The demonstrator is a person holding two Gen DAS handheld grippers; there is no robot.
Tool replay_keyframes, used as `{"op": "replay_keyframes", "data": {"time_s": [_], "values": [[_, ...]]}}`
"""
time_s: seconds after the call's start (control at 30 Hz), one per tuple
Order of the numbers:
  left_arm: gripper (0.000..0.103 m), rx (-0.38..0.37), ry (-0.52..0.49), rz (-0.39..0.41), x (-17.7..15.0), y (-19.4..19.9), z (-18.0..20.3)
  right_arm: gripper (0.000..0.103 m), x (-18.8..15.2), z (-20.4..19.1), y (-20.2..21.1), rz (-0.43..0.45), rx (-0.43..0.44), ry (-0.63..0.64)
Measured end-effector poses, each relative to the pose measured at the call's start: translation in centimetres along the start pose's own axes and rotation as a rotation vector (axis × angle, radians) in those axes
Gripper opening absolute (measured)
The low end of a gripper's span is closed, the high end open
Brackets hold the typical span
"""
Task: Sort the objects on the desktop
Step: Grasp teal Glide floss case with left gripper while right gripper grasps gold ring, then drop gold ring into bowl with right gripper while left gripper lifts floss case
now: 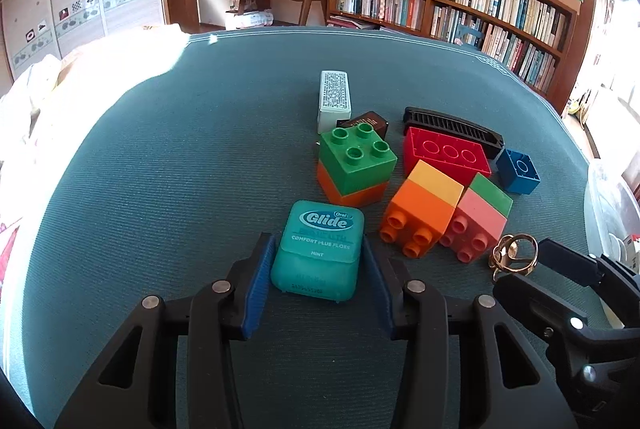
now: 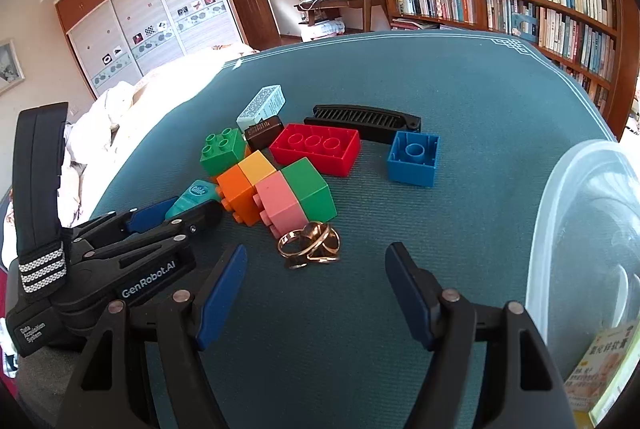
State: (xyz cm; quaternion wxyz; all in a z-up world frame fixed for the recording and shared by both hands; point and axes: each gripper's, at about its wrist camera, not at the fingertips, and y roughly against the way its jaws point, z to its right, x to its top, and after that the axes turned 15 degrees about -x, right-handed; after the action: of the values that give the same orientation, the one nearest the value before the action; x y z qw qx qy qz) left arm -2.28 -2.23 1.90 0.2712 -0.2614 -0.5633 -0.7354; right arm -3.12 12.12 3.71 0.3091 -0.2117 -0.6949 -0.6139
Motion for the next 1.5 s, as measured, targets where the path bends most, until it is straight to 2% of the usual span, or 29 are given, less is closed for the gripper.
{"op": "replay_keyframes", "data": {"time_s": [0.3,0.37,0.43,1.07,1.5], "values": [[0.047,0.014,-0.008,0.001,-0.3,0.1,0.1,0.065,0.3,-0.6,-1.2,-0.017,-0.029,0.023],[0.047,0.019,-0.007,0.003,-0.4,0.1,0.2,0.049,0.2,-0.6,-1.1,-0.014,-0.043,0.023],[0.047,0.023,-0.005,0.005,-0.6,0.2,0.1,0.039,0.1,-0.5,-1.1,-0.016,-0.029,0.023],[0.046,0.000,-0.007,-0.021,-2.2,1.2,1.6,0.039,-1.1,0.0,2.0,0.032,0.031,0.007],[0.046,-0.024,-0.038,-0.022,-1.9,2.0,4.1,0.039,-1.6,2.3,4.9,0.075,0.026,-0.053]]}}
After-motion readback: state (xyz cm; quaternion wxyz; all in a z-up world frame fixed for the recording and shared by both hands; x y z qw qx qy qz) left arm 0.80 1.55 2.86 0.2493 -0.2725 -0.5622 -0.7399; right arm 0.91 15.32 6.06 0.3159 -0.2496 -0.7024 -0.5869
